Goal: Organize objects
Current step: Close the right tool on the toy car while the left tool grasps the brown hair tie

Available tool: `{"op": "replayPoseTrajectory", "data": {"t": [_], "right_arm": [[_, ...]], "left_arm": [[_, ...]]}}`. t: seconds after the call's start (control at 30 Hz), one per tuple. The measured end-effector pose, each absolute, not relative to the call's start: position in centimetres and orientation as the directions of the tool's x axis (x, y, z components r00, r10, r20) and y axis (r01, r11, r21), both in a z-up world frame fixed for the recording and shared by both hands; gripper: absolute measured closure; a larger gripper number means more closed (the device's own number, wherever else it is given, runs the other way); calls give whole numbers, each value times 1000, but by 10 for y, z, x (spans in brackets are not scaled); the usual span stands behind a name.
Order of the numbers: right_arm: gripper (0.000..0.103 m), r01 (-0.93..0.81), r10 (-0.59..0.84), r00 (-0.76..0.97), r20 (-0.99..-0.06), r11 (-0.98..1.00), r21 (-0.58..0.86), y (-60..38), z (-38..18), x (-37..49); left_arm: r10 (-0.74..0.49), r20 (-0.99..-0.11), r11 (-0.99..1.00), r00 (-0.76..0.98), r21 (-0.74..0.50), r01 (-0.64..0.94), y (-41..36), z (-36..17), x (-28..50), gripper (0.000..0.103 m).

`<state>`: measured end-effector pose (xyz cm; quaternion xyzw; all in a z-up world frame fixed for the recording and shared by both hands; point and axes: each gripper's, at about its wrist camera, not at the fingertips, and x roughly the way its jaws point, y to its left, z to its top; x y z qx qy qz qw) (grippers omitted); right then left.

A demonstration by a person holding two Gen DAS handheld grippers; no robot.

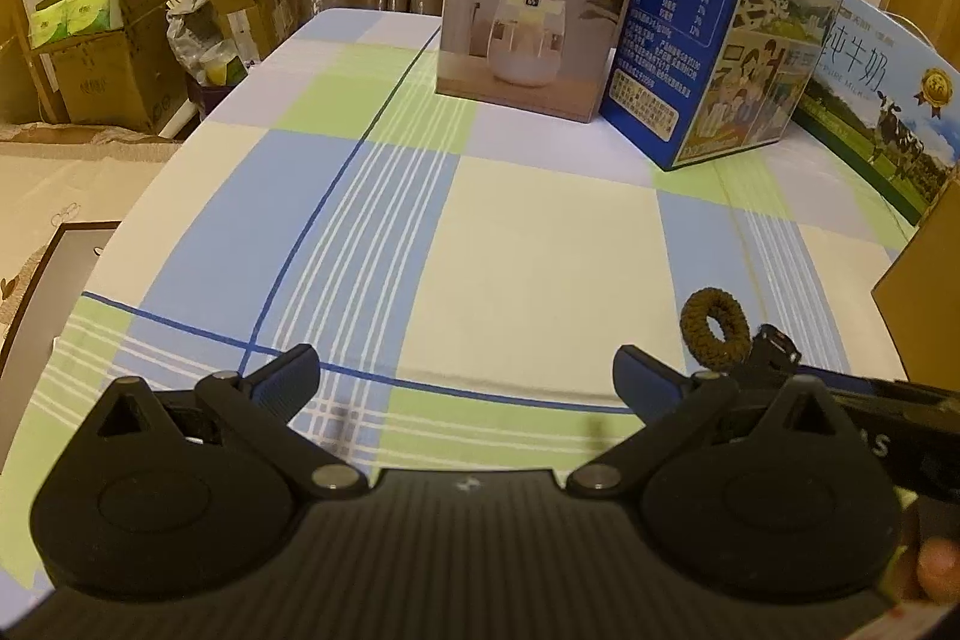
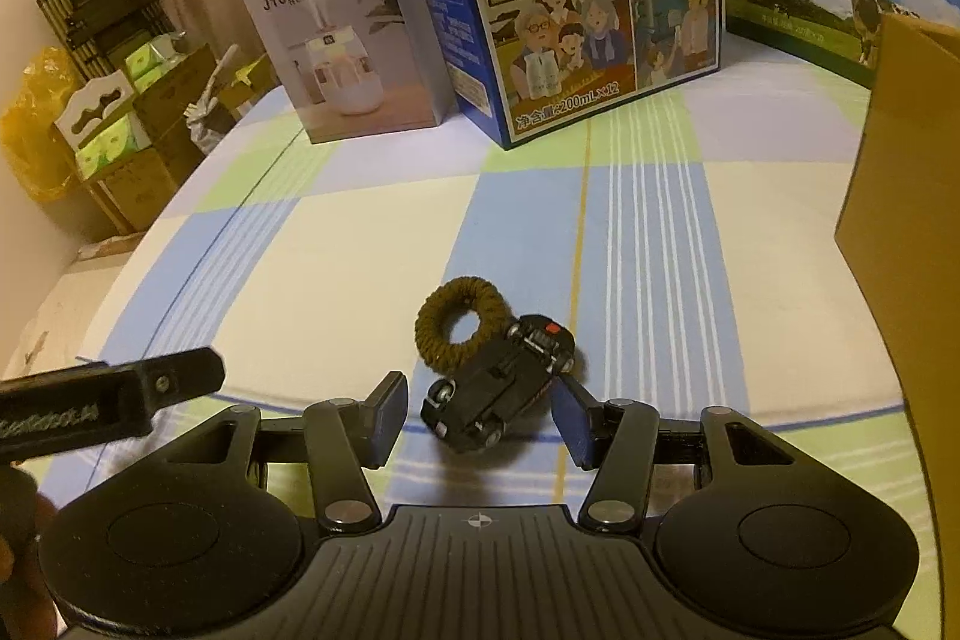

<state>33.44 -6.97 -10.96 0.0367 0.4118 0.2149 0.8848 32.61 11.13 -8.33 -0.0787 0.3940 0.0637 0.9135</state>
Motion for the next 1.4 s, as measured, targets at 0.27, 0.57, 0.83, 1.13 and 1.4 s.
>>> {"op": "replayPoseTrajectory", "data": {"t": [0.27, 0.57, 0.83, 1.13, 1.4], "right_arm": [[53, -373, 359, 591, -722, 916, 150, -61, -119, 342], [73, -344, 291, 628, -722, 936, 78, -84, -114, 343], [73, -291, 244, 642, -726, 955, 64, -119, -108, 350], [73, -293, 235, 633, -738, 955, 53, -126, -111, 353], [73, -308, 258, 619, -742, 949, 73, -126, -113, 357]], "left_arm": [[34, -738, 978, 674, -114, -174, 113, -89, 327, 1], [-26, -734, 982, 679, -145, -120, 103, -90, 331, 1], [-132, -708, 989, 694, -145, 40, 64, -88, 353, 12], [-179, -705, 981, 686, -79, 175, 23, -104, 376, 45], [-194, -703, 975, 684, -62, 213, 7, -119, 383, 62]]}}
